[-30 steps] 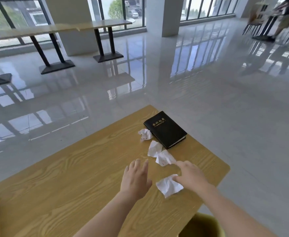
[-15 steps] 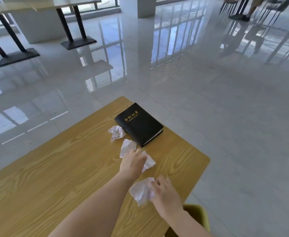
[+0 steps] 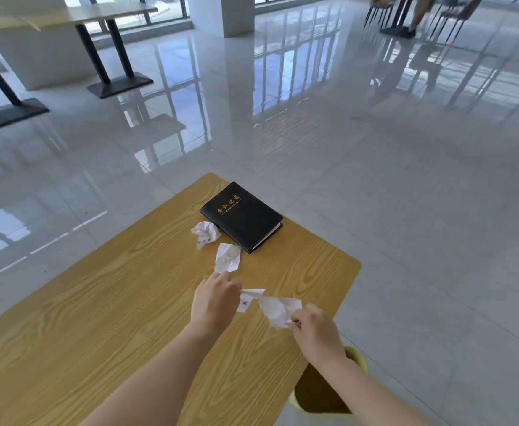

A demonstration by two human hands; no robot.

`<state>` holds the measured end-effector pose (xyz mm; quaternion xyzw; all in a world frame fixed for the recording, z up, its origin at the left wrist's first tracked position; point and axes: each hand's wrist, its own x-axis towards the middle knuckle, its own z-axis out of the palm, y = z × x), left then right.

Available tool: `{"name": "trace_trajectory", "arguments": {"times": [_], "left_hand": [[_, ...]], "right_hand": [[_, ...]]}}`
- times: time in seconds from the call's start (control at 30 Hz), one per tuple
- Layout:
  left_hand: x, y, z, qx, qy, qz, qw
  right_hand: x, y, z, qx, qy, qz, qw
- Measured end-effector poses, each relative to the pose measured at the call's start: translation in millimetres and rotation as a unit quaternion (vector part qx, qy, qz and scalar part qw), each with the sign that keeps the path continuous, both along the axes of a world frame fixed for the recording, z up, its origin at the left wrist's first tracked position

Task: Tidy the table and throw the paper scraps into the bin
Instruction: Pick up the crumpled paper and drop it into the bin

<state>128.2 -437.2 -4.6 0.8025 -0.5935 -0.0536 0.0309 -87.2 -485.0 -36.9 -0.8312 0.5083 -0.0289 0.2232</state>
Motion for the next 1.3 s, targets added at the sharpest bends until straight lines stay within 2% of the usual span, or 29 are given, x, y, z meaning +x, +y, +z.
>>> {"name": "trace_trajectory", "arguments": {"times": [0.17,0.33,0.67,0.87,1.1,1.3], "left_hand": [[-8,35,12,-0.043,0.068,0.017,0.997],[-28,60,17,-0.063,0.095,0.002,0.993],[-104,60,15,-0.051,0.129,-0.052,0.989],[-165,28,-4,-0.044,0.135,-0.054,0.988],[-249,-5,-30,-0.021,0.158,-0.017,0.987],[-285,-4,-73,0.033,0.194,0.024,0.980]], "right_hand": [[-14,29,21,-0.025,-0.029,-0.062,0.997],[-31,54,34,-0.041,-0.035,-0.087,0.995],[-98,55,34,-0.049,-0.014,-0.148,0.988],[-157,16,10,-0.019,-0.002,-0.173,0.985],[-228,-34,-30,0.041,-0.008,-0.157,0.987],[-263,-53,-74,0.091,0.008,-0.141,0.986]]}}
